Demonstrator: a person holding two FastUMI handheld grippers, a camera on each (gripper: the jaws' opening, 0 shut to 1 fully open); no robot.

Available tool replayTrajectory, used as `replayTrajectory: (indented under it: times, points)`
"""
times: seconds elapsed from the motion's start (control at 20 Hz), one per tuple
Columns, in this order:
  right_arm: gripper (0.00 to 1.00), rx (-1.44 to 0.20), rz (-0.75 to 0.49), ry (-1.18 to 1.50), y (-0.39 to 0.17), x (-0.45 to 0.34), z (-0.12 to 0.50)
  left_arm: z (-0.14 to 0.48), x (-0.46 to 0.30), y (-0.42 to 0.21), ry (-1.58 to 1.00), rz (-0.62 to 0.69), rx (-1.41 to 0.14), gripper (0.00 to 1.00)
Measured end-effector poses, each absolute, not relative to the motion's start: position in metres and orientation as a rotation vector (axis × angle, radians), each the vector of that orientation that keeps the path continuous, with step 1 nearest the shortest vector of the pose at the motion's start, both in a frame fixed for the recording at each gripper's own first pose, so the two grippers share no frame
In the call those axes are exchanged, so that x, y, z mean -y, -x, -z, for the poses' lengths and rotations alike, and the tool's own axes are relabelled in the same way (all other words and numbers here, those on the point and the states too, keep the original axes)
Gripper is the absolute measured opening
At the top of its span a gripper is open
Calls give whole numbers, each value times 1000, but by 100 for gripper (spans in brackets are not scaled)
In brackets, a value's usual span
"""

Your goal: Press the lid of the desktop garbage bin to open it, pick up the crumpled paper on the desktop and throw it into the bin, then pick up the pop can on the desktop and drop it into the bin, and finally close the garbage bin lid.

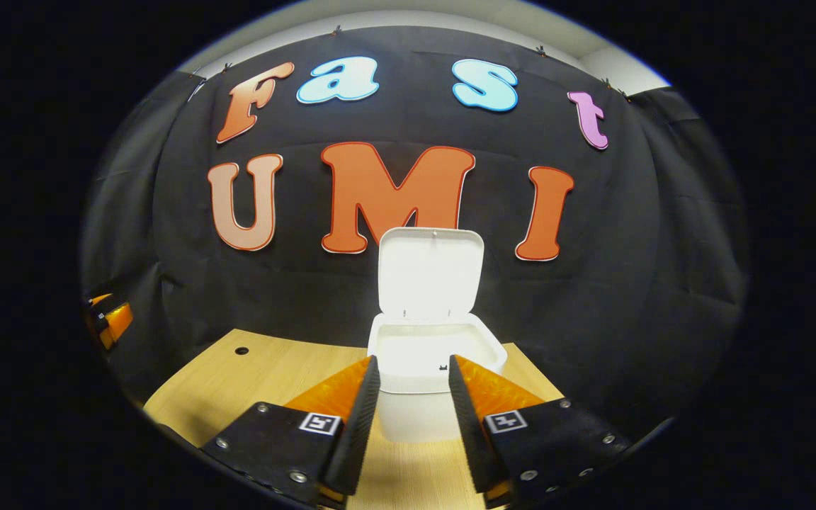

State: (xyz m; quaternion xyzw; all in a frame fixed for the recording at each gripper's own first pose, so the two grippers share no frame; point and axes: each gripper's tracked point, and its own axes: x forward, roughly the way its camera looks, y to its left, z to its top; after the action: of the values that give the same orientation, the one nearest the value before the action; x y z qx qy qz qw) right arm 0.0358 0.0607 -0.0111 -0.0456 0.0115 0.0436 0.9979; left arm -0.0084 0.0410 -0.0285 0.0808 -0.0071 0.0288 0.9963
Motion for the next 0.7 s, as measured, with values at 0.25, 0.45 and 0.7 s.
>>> replayTrajectory:
  times: [0.25, 0.45, 0.7]
  points:
    - [98, -77, -92, 121, -33, -58, 32, 65, -23, 2, -186, -13, -20, 99]
    - [98, -131, -56, 142, -32, -48, 50, 103, 3, -5, -170, 45, -75, 99]
    - [98, -181, -17, 163, -29, -39, 64, 150, 33, -15, -162, 108, -131, 99]
